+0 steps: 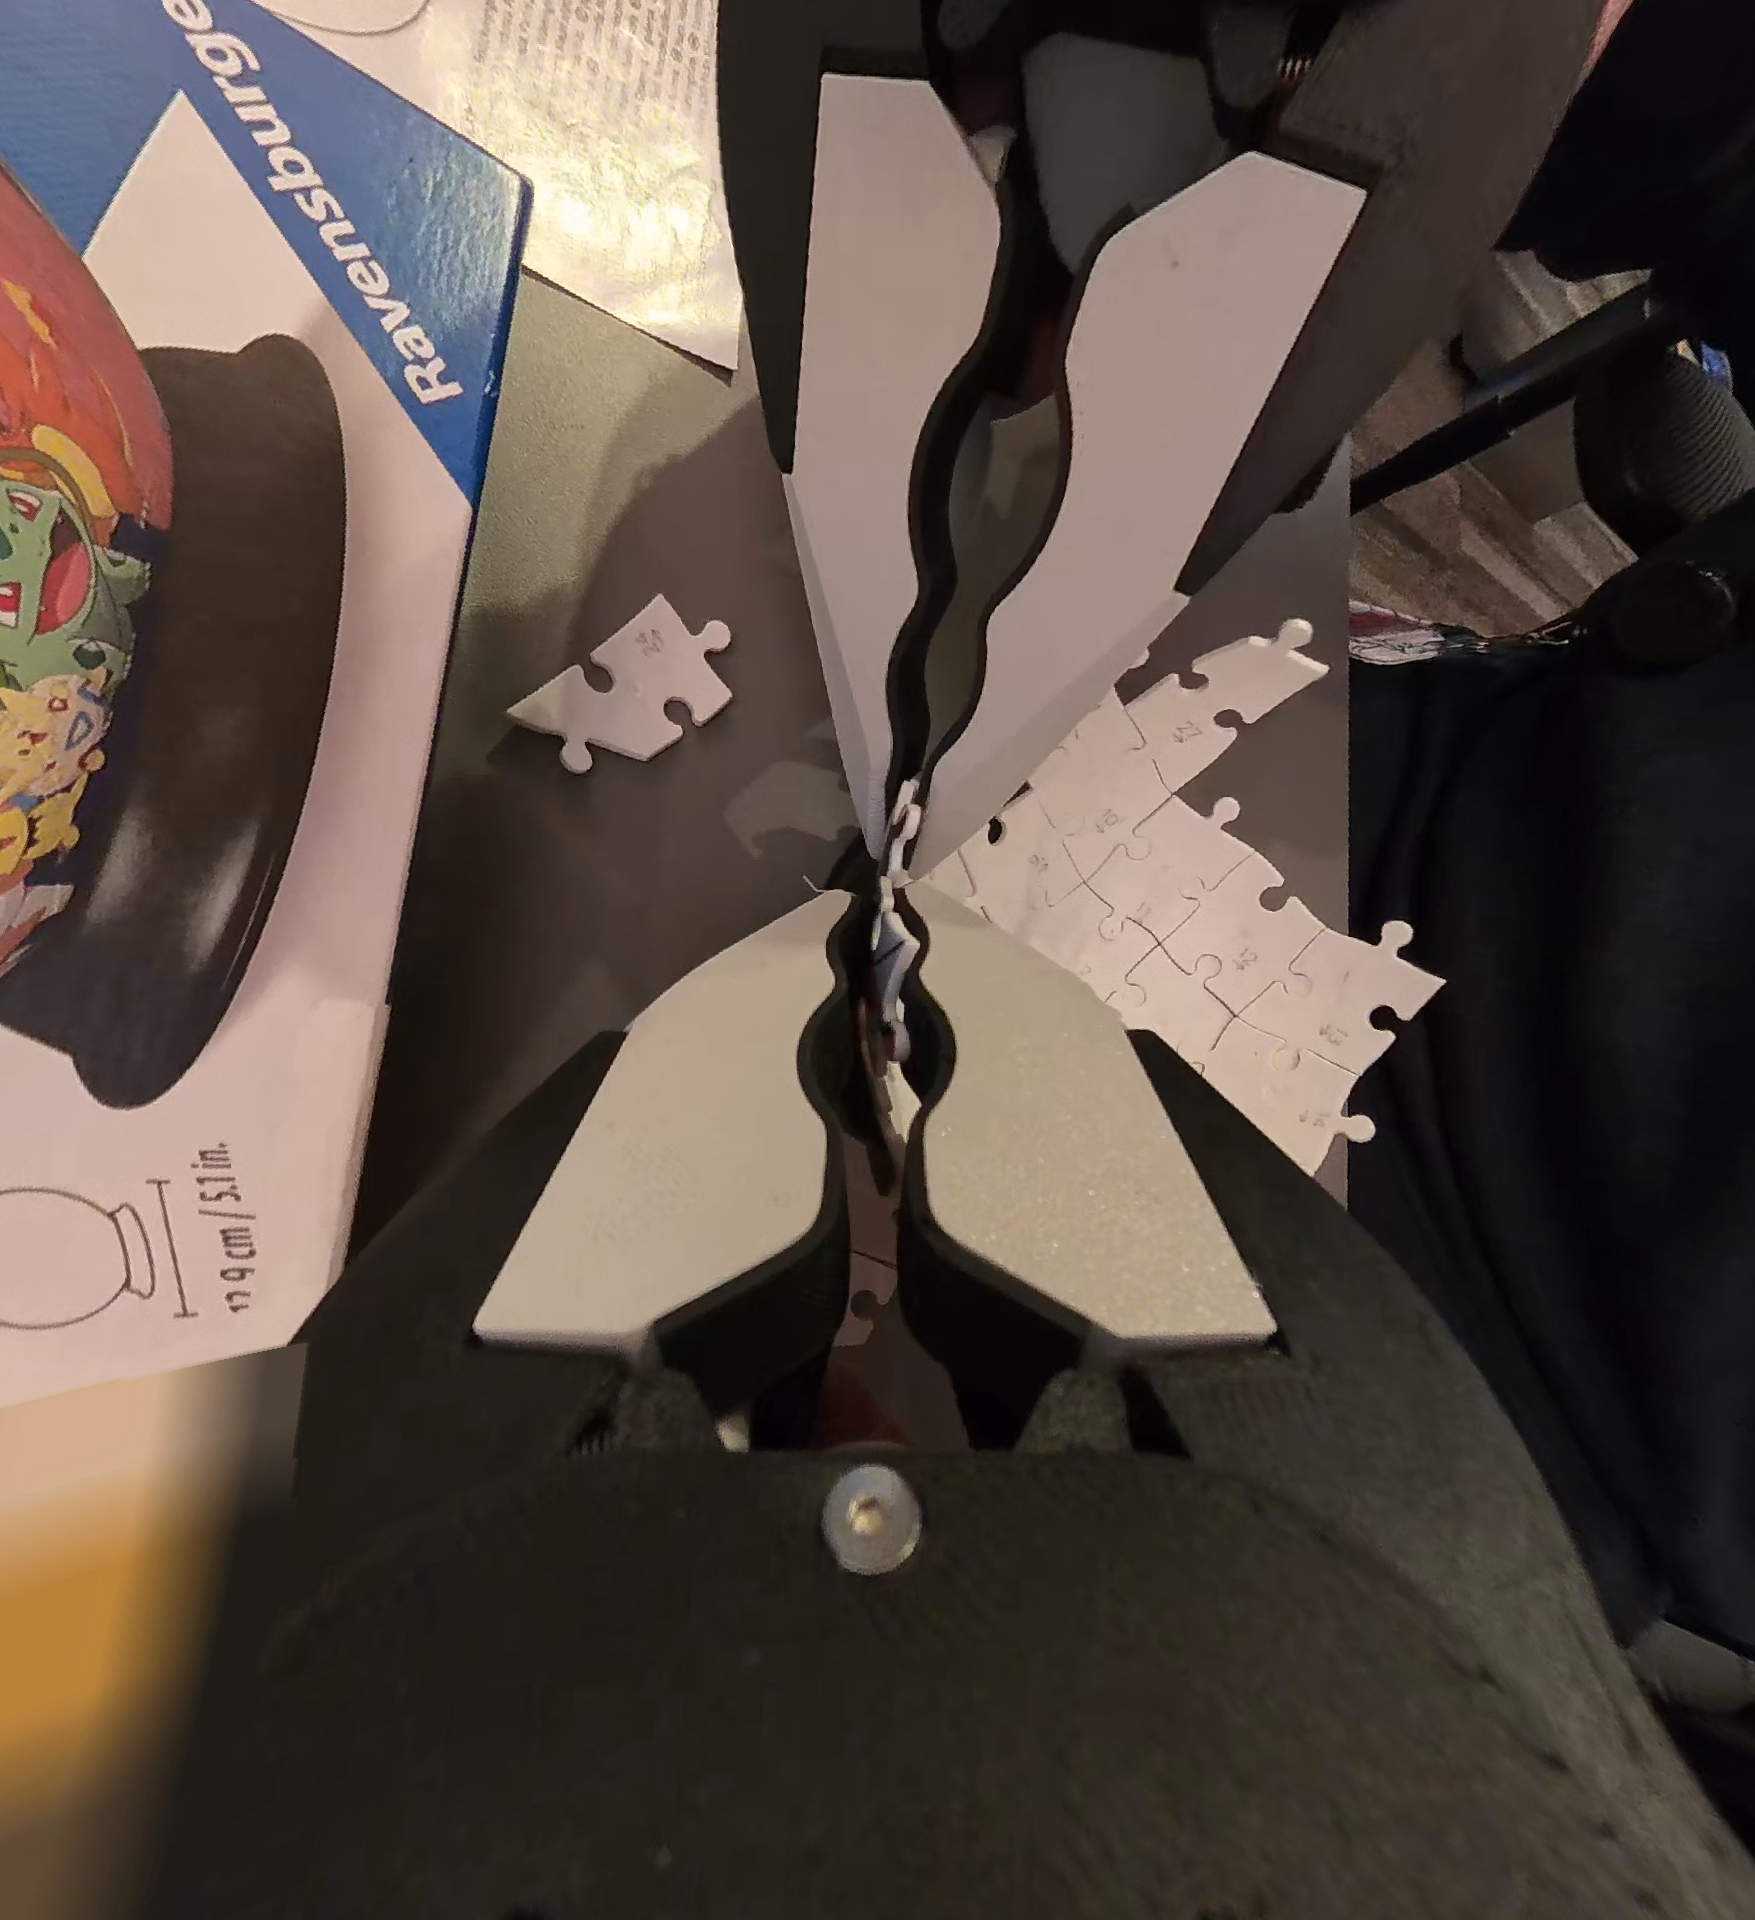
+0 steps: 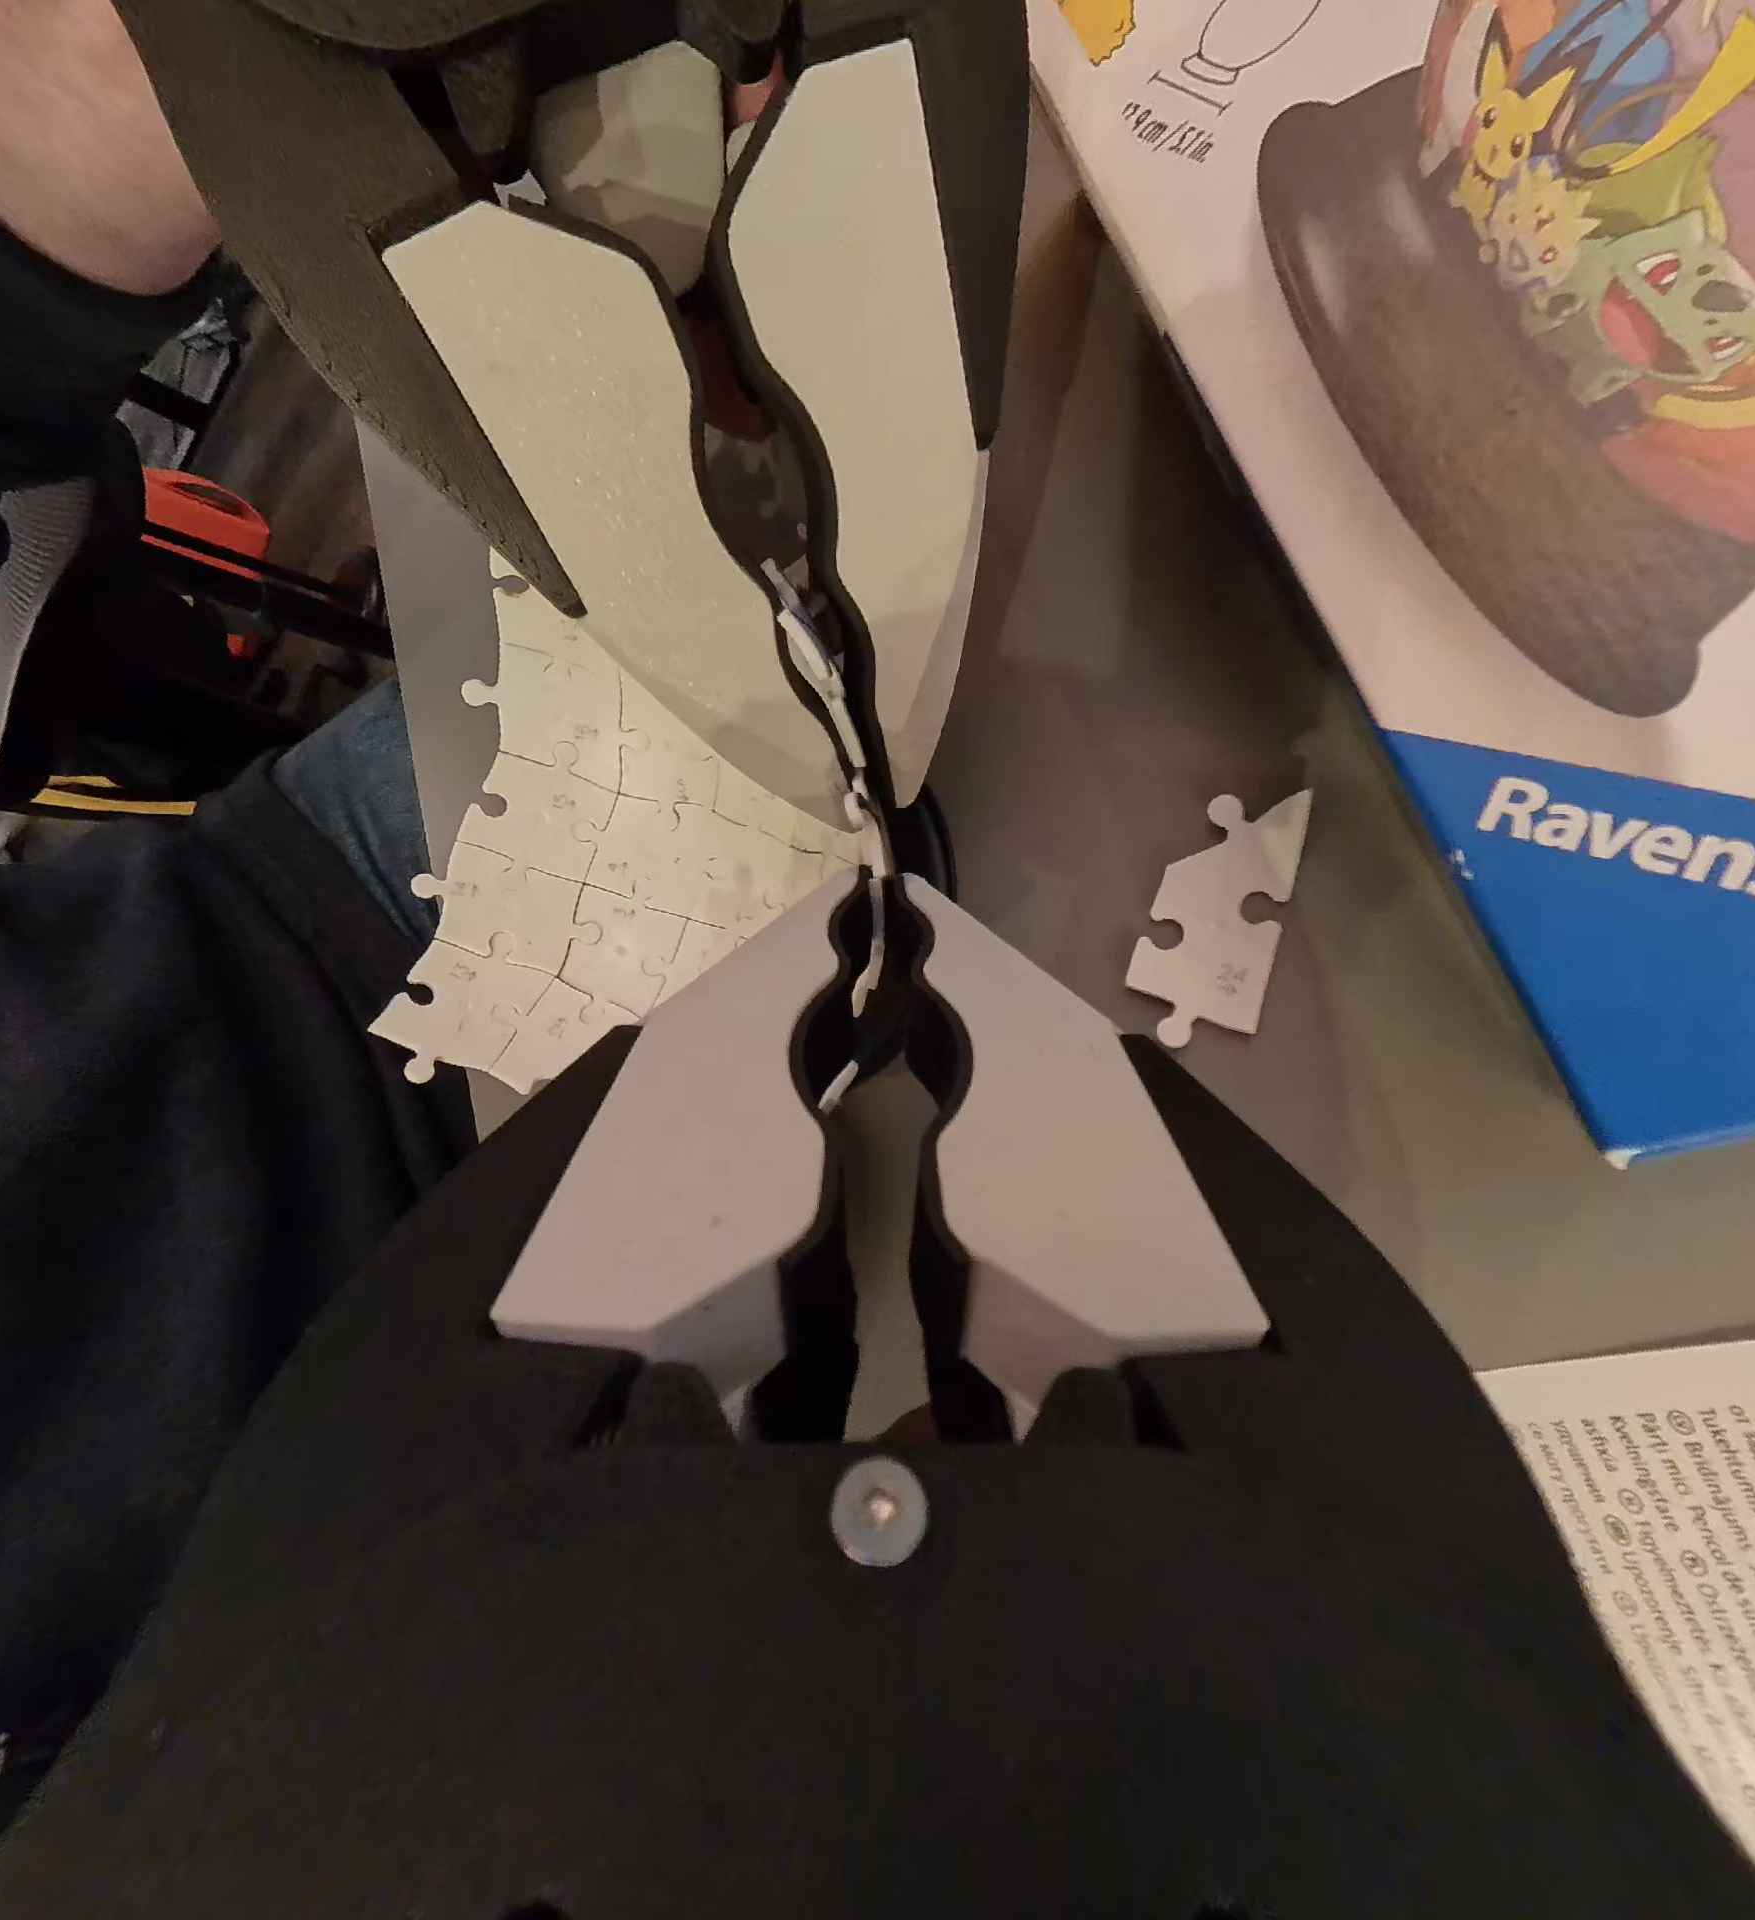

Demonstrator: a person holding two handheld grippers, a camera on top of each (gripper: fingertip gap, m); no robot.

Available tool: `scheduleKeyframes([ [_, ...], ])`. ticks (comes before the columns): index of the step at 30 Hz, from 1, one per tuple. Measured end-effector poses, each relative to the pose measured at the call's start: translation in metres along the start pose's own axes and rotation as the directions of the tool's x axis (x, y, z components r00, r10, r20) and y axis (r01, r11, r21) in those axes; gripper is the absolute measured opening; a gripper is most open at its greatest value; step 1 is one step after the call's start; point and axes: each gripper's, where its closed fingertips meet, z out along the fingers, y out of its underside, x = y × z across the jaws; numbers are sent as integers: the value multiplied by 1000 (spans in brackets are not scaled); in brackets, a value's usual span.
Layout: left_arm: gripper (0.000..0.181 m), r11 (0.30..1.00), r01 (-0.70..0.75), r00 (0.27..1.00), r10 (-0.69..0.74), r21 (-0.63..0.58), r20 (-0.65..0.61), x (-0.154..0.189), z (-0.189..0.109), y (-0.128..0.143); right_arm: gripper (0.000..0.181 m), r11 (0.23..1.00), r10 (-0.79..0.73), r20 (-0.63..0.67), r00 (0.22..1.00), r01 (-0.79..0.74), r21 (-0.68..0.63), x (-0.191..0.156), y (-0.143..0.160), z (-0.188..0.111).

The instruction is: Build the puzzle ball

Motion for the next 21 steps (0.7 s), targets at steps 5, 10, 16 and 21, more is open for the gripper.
scheduleKeyframes([
  [5,3,1000,13,1000,-13,19,-9,1,1,0,1,1000,-15,4,1000,15,-7,-1,1,-1],
  [10,3,998,21,1000,-20,59,-21,1,-1,-4,1,1000,-15,-16,1000,15,-17,1,-1,-3],
  [16,3,996,35,998,-32,79,-47,3,2,-4,1,1000,-3,12,1000,3,-14,1,2,-4],
  [21,3,997,17,1000,-15,81,-26,2,0,-5,9,996,-89,-23,996,89,-6,-2,-3,-6],
])
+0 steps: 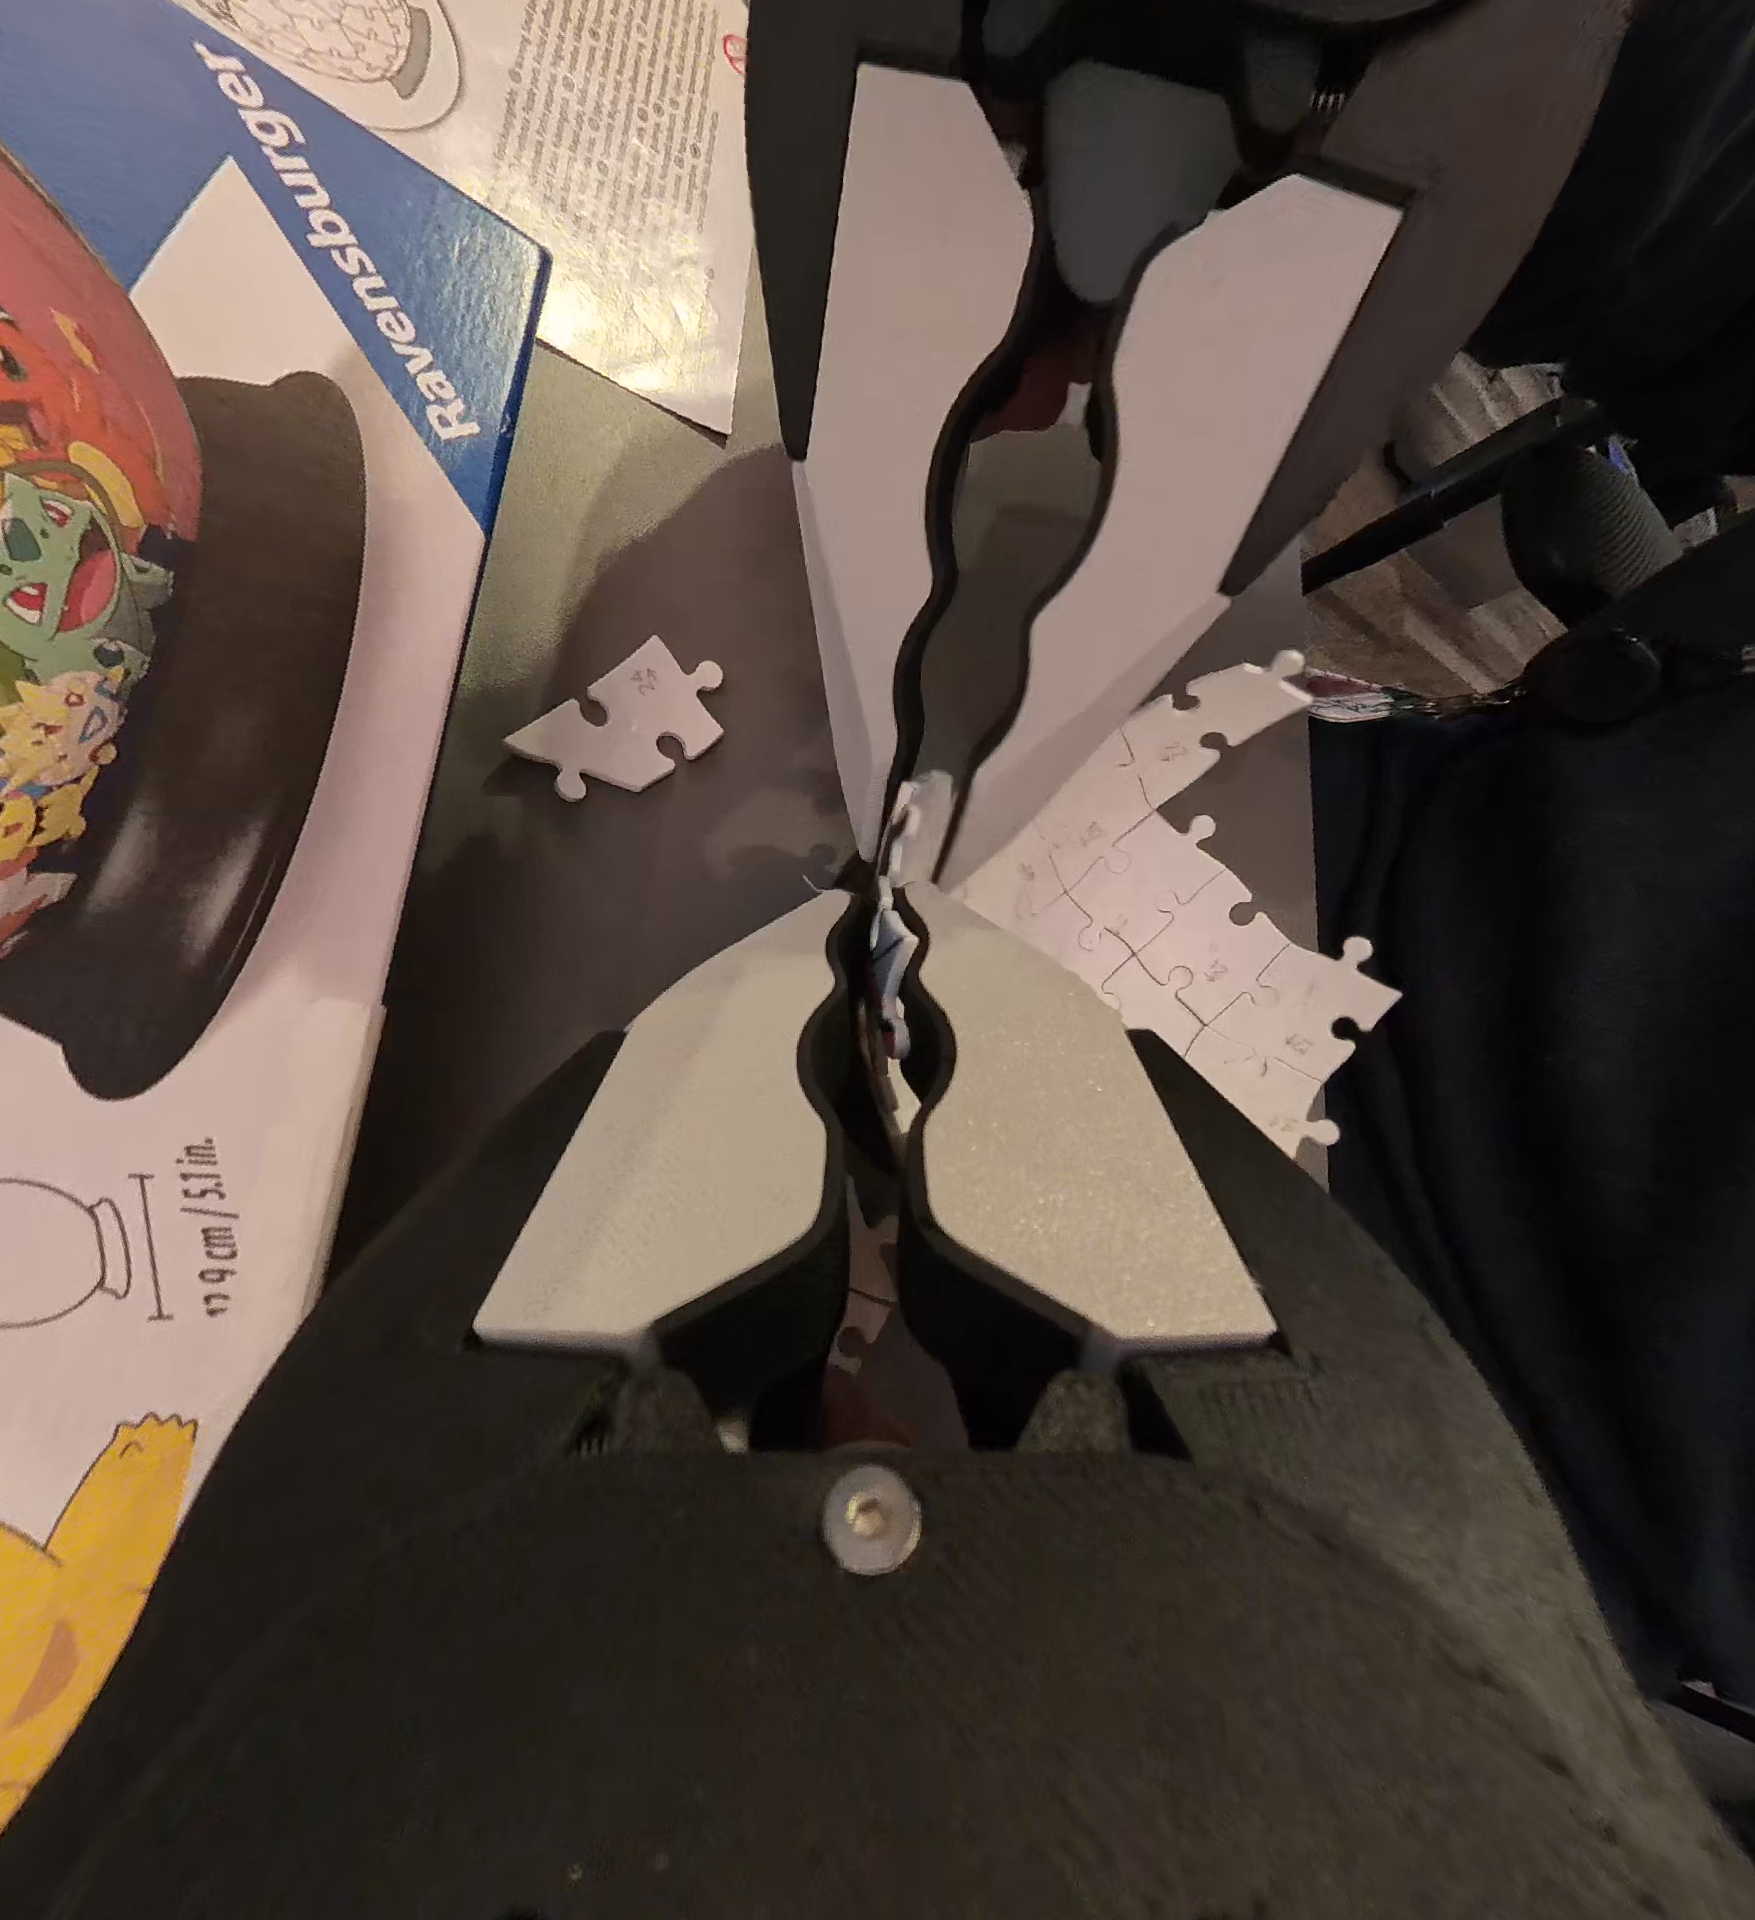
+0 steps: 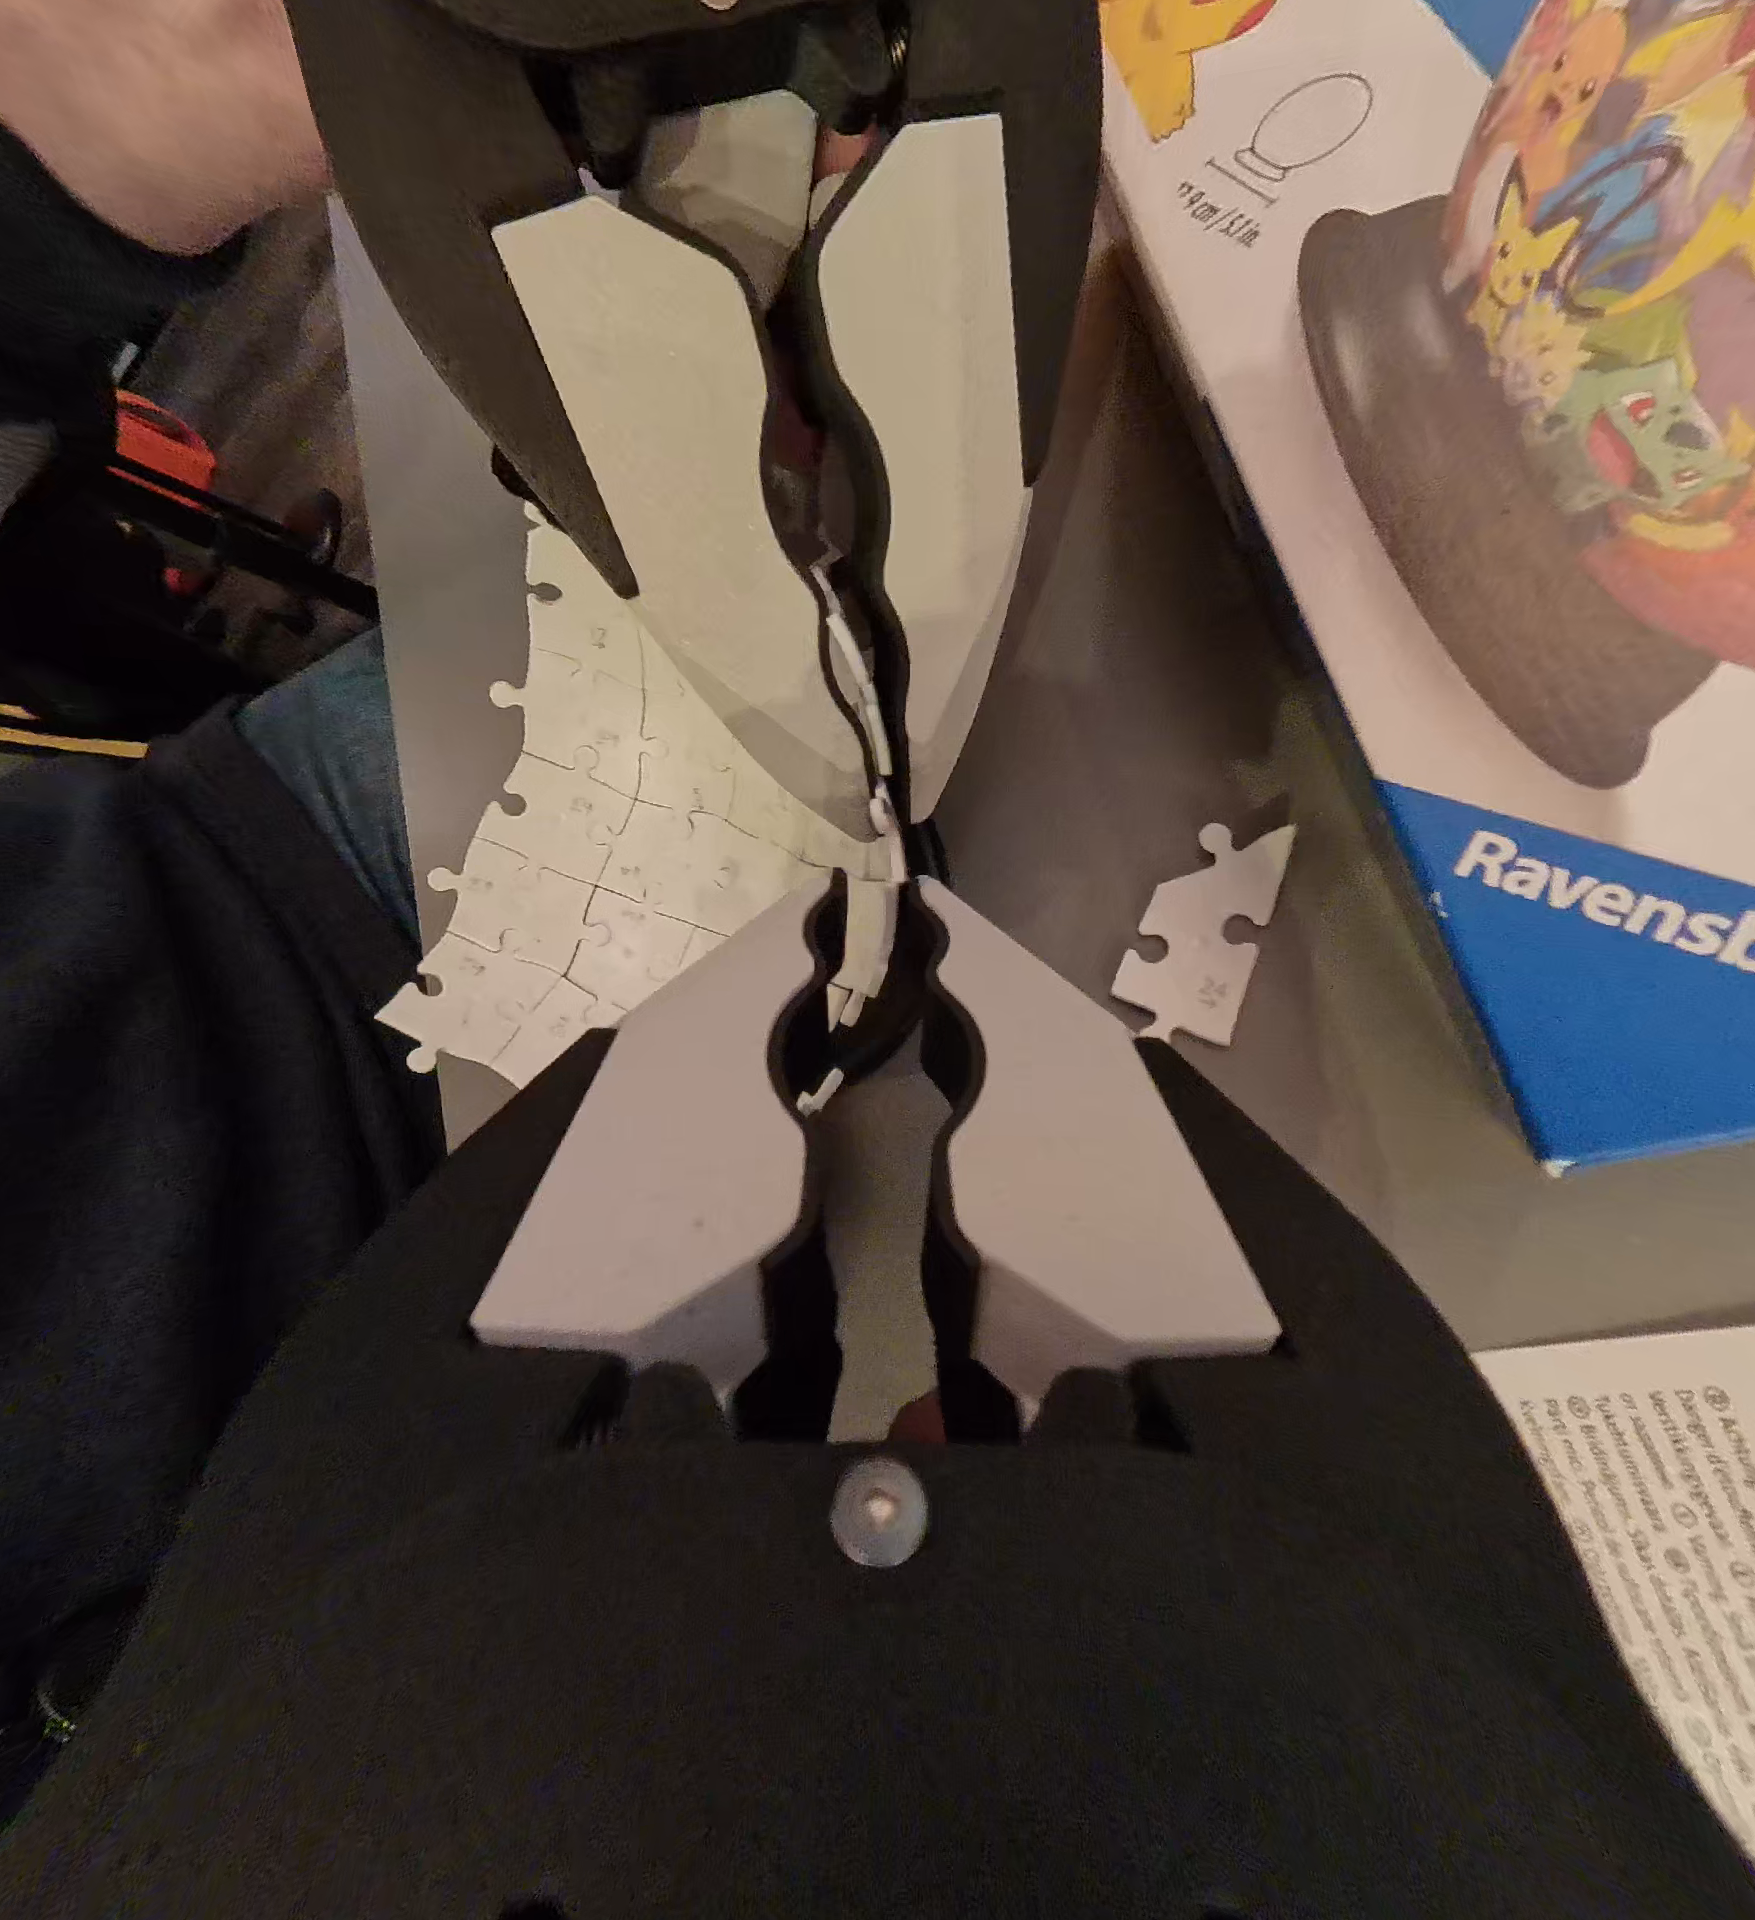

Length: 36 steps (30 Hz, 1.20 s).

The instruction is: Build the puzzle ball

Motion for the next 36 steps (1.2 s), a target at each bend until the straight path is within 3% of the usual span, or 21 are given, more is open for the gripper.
scheduleKeyframes([
  [6,3,1000,15,1000,-15,11,-14,1,1,2,1,1000,21,12,1000,-21,-14,2,1,2],
  [14,4,999,23,999,-22,24,-42,2,3,1,11,995,-36,-22,999,34,-96,2,-3,-4],
  [17,4,1000,13,999,-13,17,-31,2,4,0,2,986,-50,-13,999,47,-158,3,3,3],
  [28,4,999,34,999,-33,21,-38,-1,4,1,1,991,9,29,1000,-5,-136,3,4,4],
  [36,5,996,78,994,-74,44,-78,-2,5,1,1,988,-69,19,997,71,-137,4,5,3],
])
